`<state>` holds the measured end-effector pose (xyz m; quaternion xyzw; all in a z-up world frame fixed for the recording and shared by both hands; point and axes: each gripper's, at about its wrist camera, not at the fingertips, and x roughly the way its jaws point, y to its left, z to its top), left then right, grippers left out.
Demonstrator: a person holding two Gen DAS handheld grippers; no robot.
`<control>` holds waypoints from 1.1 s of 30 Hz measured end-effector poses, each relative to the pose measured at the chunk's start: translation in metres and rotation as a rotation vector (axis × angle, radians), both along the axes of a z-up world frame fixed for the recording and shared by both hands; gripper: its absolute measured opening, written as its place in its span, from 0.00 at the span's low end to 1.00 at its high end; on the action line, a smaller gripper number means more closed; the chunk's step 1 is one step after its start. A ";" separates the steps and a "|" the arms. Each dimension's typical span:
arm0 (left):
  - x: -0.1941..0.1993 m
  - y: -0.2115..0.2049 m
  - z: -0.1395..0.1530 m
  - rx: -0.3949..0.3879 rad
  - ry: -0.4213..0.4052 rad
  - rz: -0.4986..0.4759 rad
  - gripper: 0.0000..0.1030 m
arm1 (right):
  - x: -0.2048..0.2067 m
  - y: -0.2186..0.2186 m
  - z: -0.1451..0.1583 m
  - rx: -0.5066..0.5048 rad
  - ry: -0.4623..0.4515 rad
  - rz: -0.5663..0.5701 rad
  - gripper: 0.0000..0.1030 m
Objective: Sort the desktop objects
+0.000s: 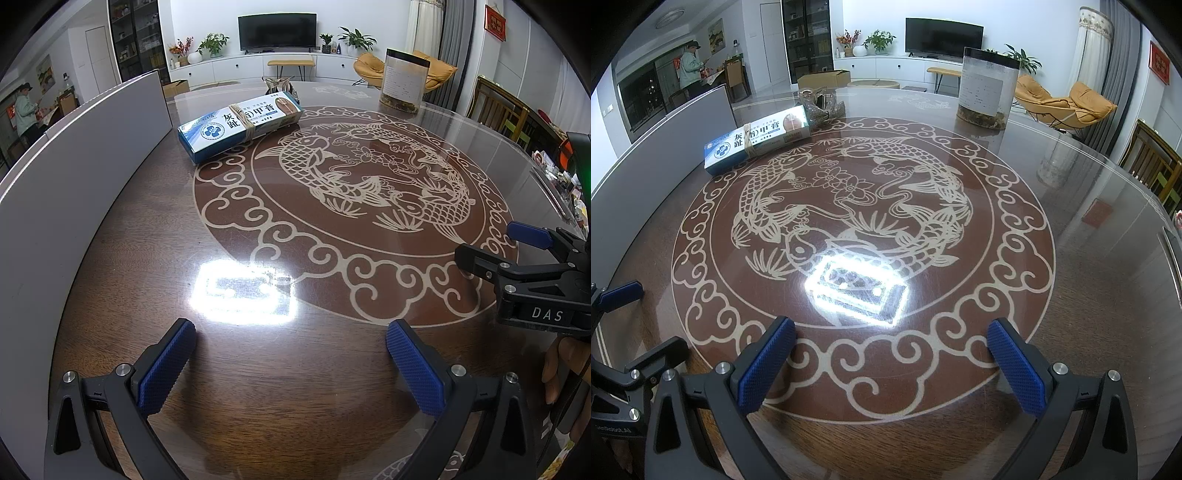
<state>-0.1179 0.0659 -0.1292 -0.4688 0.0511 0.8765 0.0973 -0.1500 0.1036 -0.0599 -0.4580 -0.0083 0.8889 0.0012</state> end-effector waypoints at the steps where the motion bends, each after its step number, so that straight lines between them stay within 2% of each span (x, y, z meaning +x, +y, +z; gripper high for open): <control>1: 0.000 0.000 0.000 0.001 0.000 0.000 1.00 | 0.000 0.000 0.000 0.000 0.000 0.000 1.00; 21: 0.003 0.000 0.000 0.000 -0.001 -0.007 1.00 | 0.000 0.000 0.000 0.000 0.000 -0.001 1.00; 24: 0.004 0.001 0.001 -0.002 -0.001 -0.031 1.00 | 0.000 0.000 0.000 -0.001 0.000 -0.001 1.00; 27: 0.001 0.000 0.001 -0.010 -0.022 -0.112 1.00 | 0.000 0.000 0.000 0.000 0.000 -0.001 1.00; 29: -0.009 -0.005 0.005 -0.052 -0.054 -0.136 1.00 | 0.000 0.000 0.000 0.000 0.000 -0.001 1.00; 31: -0.022 -0.014 0.021 -0.101 -0.028 -0.158 1.00 | 0.000 0.000 0.000 0.000 0.000 -0.001 1.00; 33: -0.041 -0.026 0.040 -0.117 0.000 -0.174 1.00 | 0.000 0.000 0.000 0.000 0.000 -0.001 1.00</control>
